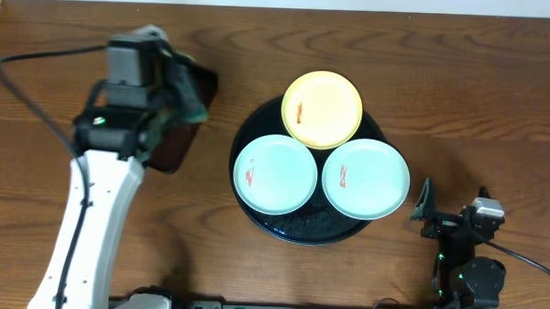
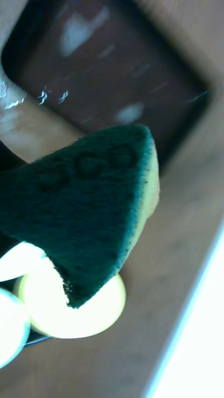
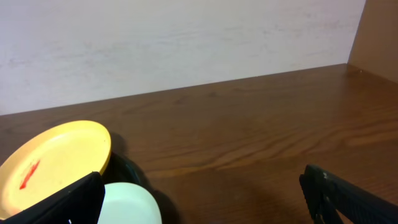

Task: Clean dirty plates on tray and stack at the side
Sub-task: 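Carry the sponge to the left mint plate and press down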

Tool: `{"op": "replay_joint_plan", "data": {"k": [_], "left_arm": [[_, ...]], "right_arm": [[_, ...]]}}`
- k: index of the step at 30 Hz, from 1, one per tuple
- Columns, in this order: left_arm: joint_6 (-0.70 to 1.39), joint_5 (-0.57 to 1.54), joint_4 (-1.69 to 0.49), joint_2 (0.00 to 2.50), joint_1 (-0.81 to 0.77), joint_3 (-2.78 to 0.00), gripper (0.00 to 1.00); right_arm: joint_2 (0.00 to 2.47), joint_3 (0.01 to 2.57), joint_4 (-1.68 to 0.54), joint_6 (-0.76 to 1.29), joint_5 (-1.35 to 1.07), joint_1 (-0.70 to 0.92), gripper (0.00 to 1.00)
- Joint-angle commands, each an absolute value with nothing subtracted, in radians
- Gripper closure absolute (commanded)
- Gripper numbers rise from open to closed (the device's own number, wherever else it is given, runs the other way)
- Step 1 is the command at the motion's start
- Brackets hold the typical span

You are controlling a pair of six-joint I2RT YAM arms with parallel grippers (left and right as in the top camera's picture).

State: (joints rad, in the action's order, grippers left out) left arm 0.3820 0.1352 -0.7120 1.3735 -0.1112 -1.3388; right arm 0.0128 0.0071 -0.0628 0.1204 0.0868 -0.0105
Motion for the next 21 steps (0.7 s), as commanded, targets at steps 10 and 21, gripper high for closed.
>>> {"op": "replay_joint_plan", "data": {"k": [10,21], "left_arm": [[0.582,0.22,-0.814,1.665,-0.412,-1.317,0.93],[0.588,0.22,-0.781,1.893,-0.503,-1.315,0.93]], "right_arm": [[0.012,0.005,-0.065,0.107,0.097,-0.001,0.01],[0.011,0.005,-0.065,0.107,0.097,-0.001,0.01]]}}
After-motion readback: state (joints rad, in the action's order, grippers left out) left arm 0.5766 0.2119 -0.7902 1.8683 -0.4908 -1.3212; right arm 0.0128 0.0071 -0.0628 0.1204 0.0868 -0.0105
